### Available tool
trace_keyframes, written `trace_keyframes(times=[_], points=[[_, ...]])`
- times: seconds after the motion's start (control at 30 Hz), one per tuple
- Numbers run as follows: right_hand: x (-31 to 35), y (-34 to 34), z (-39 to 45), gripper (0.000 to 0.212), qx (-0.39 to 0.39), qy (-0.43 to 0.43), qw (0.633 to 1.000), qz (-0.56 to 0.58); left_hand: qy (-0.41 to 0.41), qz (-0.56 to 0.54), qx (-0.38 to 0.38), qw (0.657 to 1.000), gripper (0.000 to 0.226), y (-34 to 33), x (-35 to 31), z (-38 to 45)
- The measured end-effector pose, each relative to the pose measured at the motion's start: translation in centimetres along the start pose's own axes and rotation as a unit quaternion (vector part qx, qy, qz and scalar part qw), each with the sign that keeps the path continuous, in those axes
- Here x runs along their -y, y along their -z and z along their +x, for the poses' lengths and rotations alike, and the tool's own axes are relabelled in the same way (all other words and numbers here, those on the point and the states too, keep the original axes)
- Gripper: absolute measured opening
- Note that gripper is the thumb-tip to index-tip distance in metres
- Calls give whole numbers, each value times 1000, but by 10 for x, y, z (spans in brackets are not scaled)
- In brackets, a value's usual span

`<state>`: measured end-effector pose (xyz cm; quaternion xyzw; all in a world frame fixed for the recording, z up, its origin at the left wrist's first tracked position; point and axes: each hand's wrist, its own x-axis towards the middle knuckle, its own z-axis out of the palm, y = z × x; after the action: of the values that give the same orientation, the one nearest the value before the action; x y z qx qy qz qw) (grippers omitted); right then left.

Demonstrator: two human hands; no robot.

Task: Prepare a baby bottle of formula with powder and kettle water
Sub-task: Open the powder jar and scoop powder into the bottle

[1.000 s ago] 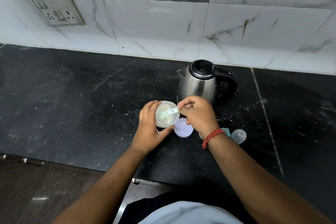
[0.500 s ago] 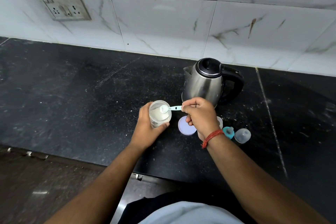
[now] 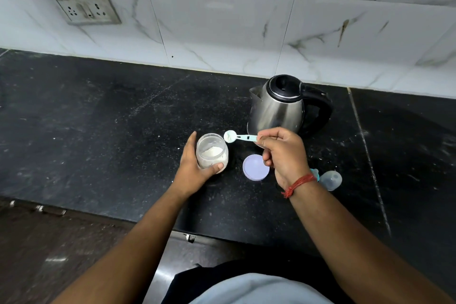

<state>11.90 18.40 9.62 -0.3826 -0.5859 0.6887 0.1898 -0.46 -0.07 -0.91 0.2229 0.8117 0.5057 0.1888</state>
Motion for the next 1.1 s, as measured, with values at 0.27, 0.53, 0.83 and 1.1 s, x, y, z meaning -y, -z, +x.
trace_keyframes(times=[0.27, 0.53, 0.83, 1.1], points=[[16, 35, -1, 13, -25, 12, 998, 52, -249, 98, -111, 957, 76, 8, -61, -2], [13, 94, 0, 17, -78, 10, 995, 66, -302, 114, -19, 946, 68, -58, -94, -9], [7, 160, -1, 18, -127, -6, 990, 67, -168, 81, 116, 976, 81, -134, -88, -9], [2, 179, -2, 15, -125, -20, 990, 65, -92, 71, 187, 975, 58, -166, -70, 3]])
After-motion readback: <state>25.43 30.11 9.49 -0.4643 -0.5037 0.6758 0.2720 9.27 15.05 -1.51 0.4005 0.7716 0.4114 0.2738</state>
